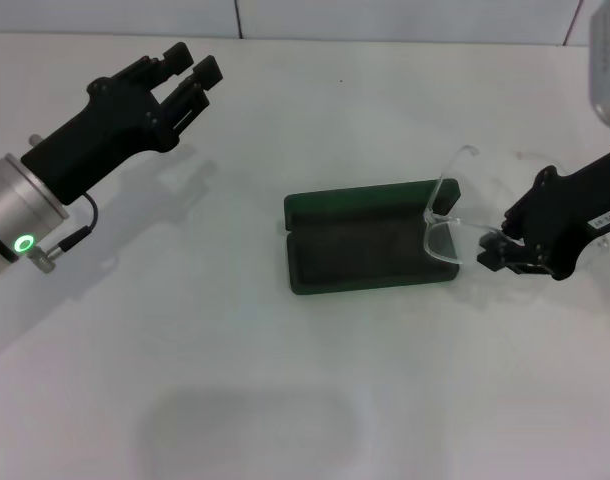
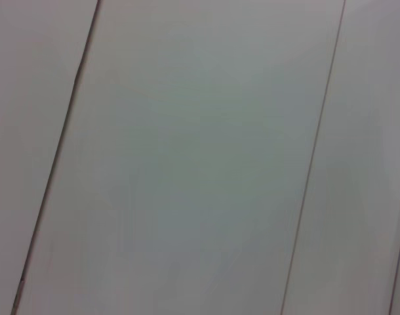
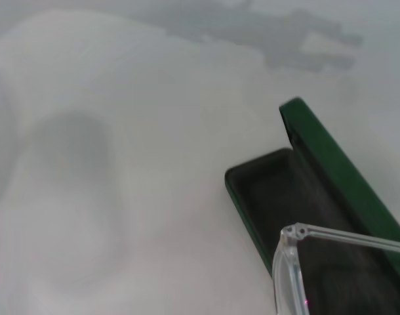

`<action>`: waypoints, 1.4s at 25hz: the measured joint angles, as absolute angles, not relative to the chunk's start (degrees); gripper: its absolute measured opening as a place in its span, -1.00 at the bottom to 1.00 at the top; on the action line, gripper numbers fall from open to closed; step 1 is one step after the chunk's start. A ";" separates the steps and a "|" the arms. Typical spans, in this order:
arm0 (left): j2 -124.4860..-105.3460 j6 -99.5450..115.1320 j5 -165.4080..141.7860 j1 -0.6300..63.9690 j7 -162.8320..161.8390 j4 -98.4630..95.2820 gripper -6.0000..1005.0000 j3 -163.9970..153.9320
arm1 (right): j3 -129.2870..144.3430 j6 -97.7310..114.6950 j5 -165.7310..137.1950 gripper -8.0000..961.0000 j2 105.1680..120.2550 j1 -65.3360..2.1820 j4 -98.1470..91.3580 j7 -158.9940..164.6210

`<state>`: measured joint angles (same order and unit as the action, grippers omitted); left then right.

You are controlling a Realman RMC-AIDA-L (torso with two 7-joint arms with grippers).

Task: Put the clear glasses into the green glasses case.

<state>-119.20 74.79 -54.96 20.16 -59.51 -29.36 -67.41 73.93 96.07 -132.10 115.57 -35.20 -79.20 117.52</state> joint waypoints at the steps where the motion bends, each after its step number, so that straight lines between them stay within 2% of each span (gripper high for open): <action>1: -119.18 74.79 -54.96 20.17 -59.53 -29.36 -0.11 -67.41 | 73.69 96.15 -130.77 -0.73 115.56 -34.47 -80.01 116.22; 11: -119.58 75.39 -56.05 21.52 -59.08 -29.83 -0.10 -68.02 | 74.70 98.49 -114.78 -0.73 115.80 -26.28 -84.54 96.77; 14: -119.69 76.35 -56.70 23.90 -58.91 -29.04 0.04 -69.27 | 75.29 98.45 -110.28 -0.73 115.91 -24.76 -83.25 90.24; 16: -119.72 76.95 -56.78 25.43 -58.70 -28.60 0.14 -71.27 | 76.00 98.21 -107.77 -0.73 115.95 -24.24 -81.97 86.44; 23: -119.87 79.99 -56.78 28.26 -57.79 -28.26 0.14 -79.52 | 76.95 97.04 -100.70 -0.73 115.95 -24.05 -76.42 76.82; 35: -119.74 81.80 -57.15 27.68 -56.61 -27.55 0.15 -82.00 | 77.70 95.77 -95.33 -0.73 115.90 -23.87 -70.53 64.16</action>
